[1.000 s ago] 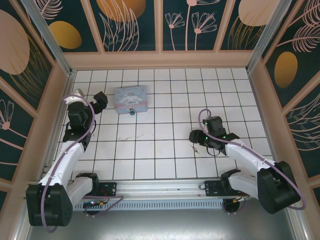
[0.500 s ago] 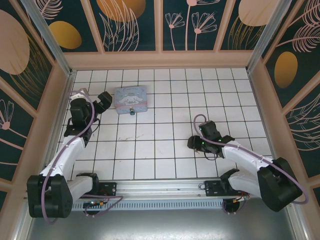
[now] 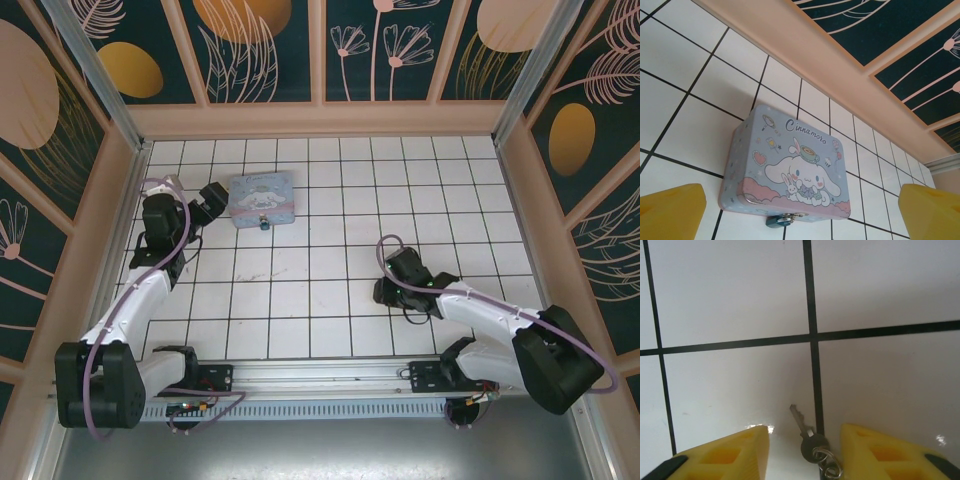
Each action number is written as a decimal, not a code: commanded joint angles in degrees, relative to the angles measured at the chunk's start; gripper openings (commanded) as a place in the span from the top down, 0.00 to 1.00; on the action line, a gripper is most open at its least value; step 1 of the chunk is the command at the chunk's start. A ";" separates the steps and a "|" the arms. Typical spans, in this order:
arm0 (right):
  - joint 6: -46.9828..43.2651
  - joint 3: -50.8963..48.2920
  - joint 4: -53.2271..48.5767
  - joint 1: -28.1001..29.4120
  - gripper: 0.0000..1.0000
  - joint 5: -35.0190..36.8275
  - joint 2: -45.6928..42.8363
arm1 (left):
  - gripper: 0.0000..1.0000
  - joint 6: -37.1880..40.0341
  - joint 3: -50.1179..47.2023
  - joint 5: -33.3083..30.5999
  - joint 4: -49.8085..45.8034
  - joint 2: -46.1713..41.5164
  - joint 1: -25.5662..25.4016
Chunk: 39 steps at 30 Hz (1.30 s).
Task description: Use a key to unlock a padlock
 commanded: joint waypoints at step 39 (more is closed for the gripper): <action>3.99 5.31 -3.19 6.87 1.00 3.72 2.61 | 0.01 0.48 3.31 1.28 -4.58 2.86 -0.37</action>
